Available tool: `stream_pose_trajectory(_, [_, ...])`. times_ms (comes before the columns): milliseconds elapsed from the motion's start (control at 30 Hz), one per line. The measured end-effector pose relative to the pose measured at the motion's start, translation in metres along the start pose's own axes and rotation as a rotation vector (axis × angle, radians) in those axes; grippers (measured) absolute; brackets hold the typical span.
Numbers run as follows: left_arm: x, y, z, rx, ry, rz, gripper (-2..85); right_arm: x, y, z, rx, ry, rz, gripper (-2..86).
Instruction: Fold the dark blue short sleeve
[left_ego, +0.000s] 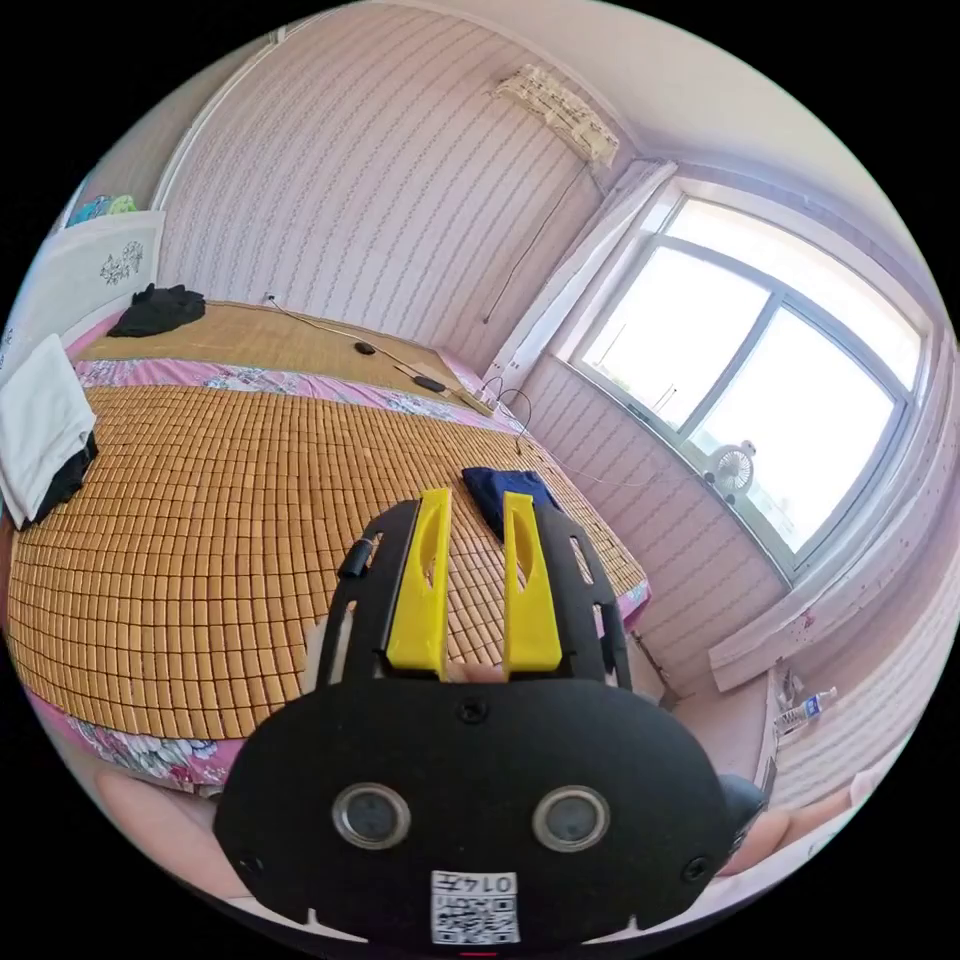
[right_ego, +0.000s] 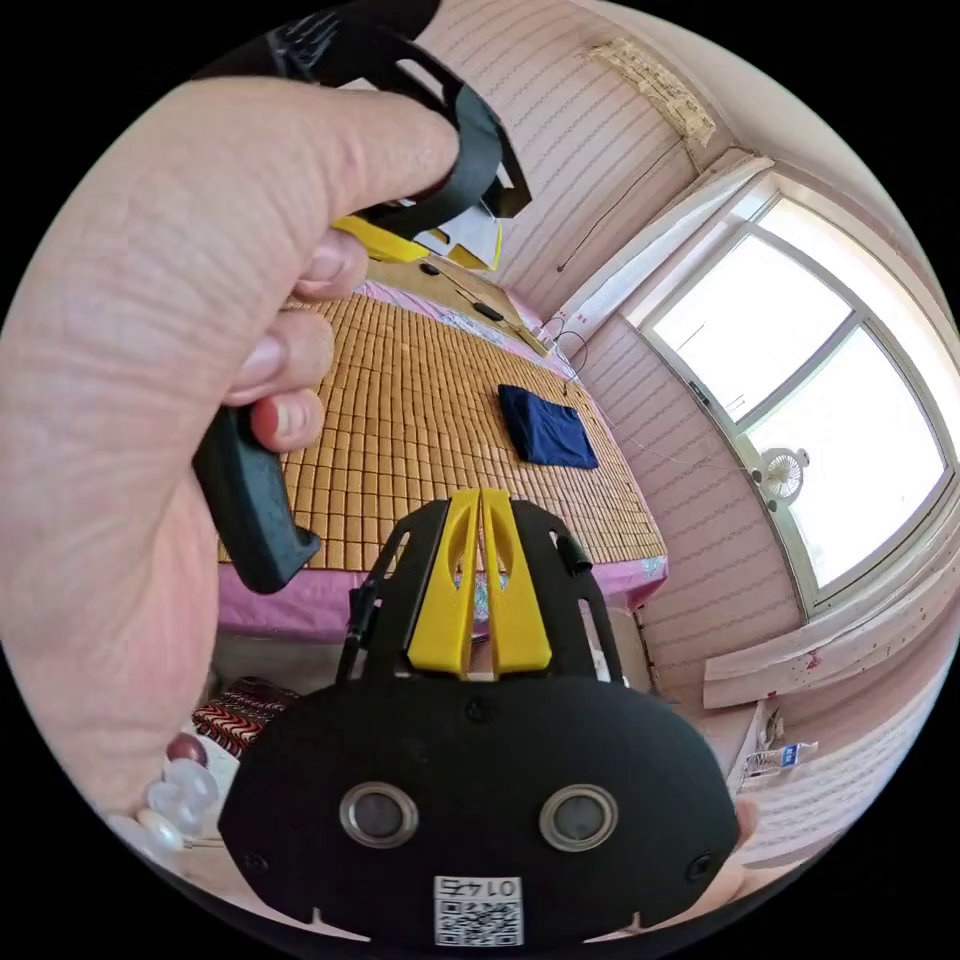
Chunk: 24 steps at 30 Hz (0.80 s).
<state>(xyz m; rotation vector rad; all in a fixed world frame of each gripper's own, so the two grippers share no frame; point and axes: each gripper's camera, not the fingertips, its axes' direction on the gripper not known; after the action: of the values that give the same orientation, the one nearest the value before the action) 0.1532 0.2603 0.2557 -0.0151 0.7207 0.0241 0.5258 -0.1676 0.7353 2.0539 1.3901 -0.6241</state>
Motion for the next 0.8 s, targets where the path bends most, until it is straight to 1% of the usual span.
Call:
stream_pose_trajectory(33, [0.012,0.000,0.017,-0.019,-0.001,0.026,8.2,0.014,0.000,0.005,-0.016,-0.004,0.025,-0.9])
stream_pose_trajectory(133, [0.041,0.000,0.062,-0.054,0.020,0.093,8.2,0.054,-0.002,0.021,0.041,0.090,0.109,-1.0])
stream_pose_trajectory(167, [0.048,0.000,0.072,-0.062,0.021,0.110,8.2,0.071,-0.005,0.029,0.045,0.094,0.120,-1.0])
stream_pose_trajectory(333, [0.106,-0.008,0.164,-0.129,0.067,0.239,8.1,0.146,-0.025,0.068,-0.002,-0.034,0.206,-0.9])
stream_pose_trajectory(433, [0.138,-0.011,0.208,-0.127,0.093,0.338,8.0,0.191,-0.036,0.089,-0.048,-0.126,0.289,-1.0])
stream_pose_trajectory(567, [0.162,-0.014,0.267,-0.158,0.094,0.400,7.9,0.245,-0.052,0.120,-0.059,-0.137,0.428,-0.9])
stream_pose_trajectory(667, [0.175,-0.019,0.314,-0.179,0.059,0.450,7.8,0.277,-0.068,0.145,-0.080,-0.178,0.515,-0.9])
stream_pose_trajectory(800, [0.187,-0.026,0.375,-0.164,0.016,0.513,7.6,0.311,-0.088,0.173,-0.065,-0.214,0.556,-0.9])
